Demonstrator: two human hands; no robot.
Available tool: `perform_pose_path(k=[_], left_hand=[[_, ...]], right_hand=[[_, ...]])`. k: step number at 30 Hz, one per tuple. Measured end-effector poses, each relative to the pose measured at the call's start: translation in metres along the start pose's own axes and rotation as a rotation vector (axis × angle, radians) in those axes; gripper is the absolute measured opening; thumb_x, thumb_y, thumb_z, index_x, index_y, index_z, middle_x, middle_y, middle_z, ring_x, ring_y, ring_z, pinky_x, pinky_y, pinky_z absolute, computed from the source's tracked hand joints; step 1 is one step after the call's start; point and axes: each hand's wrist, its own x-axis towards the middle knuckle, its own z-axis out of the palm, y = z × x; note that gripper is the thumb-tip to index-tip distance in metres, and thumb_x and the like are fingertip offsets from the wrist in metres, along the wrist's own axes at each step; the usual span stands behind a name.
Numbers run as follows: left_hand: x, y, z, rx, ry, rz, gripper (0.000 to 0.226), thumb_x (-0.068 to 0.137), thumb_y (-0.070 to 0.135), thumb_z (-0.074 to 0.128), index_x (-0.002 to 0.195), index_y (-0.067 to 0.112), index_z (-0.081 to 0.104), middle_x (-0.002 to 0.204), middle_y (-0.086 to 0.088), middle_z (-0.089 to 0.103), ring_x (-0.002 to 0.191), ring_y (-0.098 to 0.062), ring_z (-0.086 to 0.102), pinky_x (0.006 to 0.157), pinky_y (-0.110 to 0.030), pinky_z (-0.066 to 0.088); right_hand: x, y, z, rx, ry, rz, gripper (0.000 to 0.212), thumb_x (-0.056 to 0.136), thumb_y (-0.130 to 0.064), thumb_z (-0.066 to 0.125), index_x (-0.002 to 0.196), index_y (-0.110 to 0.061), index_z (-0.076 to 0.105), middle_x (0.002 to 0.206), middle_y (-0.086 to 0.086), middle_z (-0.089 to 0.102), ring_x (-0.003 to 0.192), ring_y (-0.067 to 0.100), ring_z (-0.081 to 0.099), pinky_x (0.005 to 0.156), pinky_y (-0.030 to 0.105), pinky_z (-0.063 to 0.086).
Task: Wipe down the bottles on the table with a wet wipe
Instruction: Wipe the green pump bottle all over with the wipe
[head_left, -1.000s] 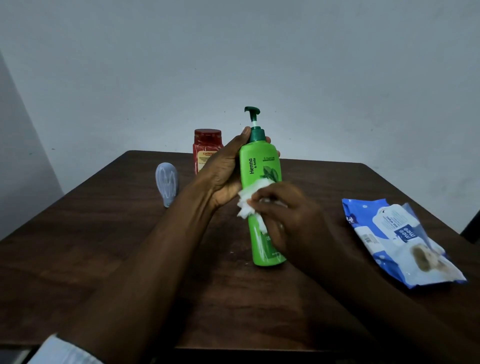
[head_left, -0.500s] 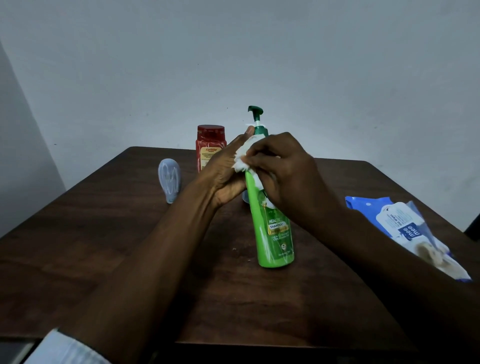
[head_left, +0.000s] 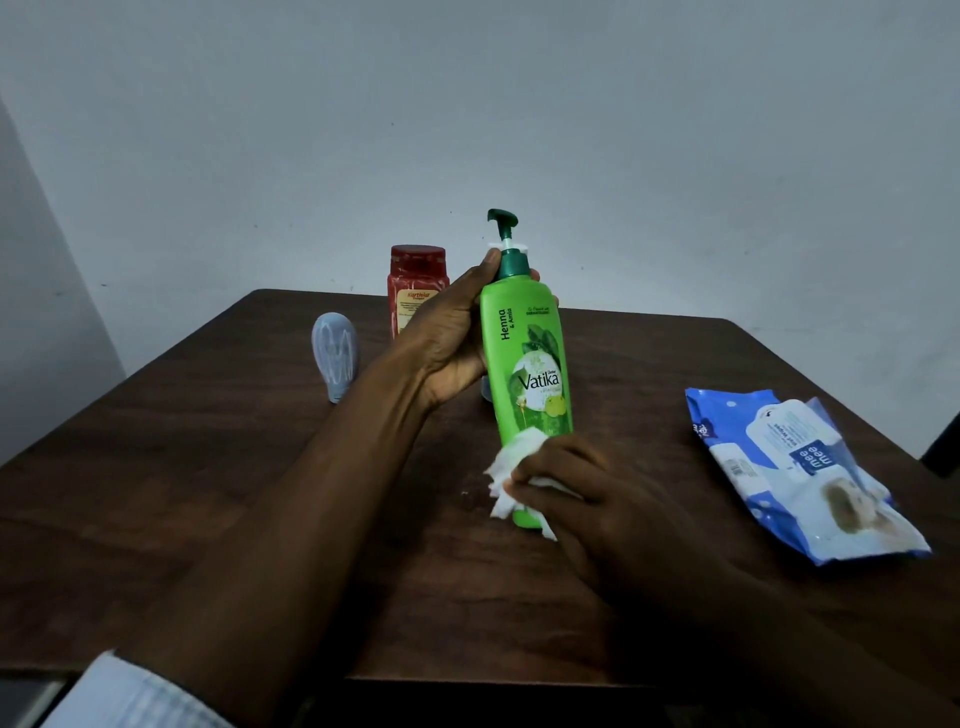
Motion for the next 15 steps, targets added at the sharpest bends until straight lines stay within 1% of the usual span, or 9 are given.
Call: perform_pose_path(k=[3,6,8,10,13,15], left_hand=[[0.0,0.0,0.0,0.004,0.002,0.0,0.038,0.099,0.036,0.053,0.116,0.002,0.061,0.108,-0.018,0.065,0.103,-0.031,0.066,0.095,-0.045,0.055],[0.001,-0.001,0.001,-0.01,-0.006,0.004,0.037,0.1,0.035,0.053,0.114,0.002,0.062,0.105,-0.017,0.066,0.103,-0.031,0.066,0.096,-0.045,0.054],[0.002,-0.001,0.001,-0.022,-0.009,0.001,0.037,0.099,0.035,0.053,0.114,0.002,0.061,0.104,-0.016,0.067,0.103,-0.031,0.066,0.097,-0.046,0.053],[0.003,-0.002,0.0,-0.028,-0.017,-0.01,0.039,0.098,0.036,0.054,0.115,0.001,0.061,0.105,-0.018,0.066,0.103,-0.031,0.066,0.098,-0.045,0.053],[0.003,-0.002,0.0,-0.058,-0.038,-0.047,0.04,0.099,0.038,0.052,0.112,0.002,0.062,0.104,-0.018,0.067,0.102,-0.03,0.066,0.098,-0.044,0.053],[0.001,-0.001,0.0,-0.104,-0.051,-0.075,0.04,0.096,0.039,0.054,0.112,0.003,0.061,0.104,-0.018,0.066,0.098,-0.029,0.067,0.09,-0.041,0.057]], right_hand=[[-0.007,-0.003,0.0,0.002,0.012,-0.015,0.027,0.089,-0.012,0.055,0.109,-0.007,0.073,0.117,0.004,0.059,0.106,0.027,0.063,0.085,0.037,0.056],[-0.003,-0.003,-0.004,-0.013,-0.007,-0.015,0.03,0.088,-0.014,0.052,0.107,-0.007,0.074,0.113,0.006,0.065,0.104,0.027,0.064,0.081,0.037,0.057],[0.005,0.0,-0.008,-0.012,0.007,0.021,0.032,0.088,-0.013,0.05,0.108,-0.008,0.074,0.113,0.006,0.066,0.105,0.026,0.063,0.079,0.039,0.058],[0.017,0.006,-0.01,0.005,0.057,0.067,0.03,0.088,-0.011,0.052,0.108,-0.008,0.074,0.112,0.007,0.066,0.104,0.027,0.062,0.077,0.041,0.057],[0.039,0.02,-0.011,0.049,0.165,0.11,0.022,0.088,-0.007,0.061,0.105,-0.005,0.075,0.107,0.011,0.067,0.099,0.029,0.062,0.079,0.041,0.055],[0.056,0.03,-0.013,0.066,0.242,0.135,0.021,0.089,-0.007,0.061,0.103,-0.005,0.076,0.104,0.011,0.067,0.097,0.027,0.062,0.081,0.038,0.053]])
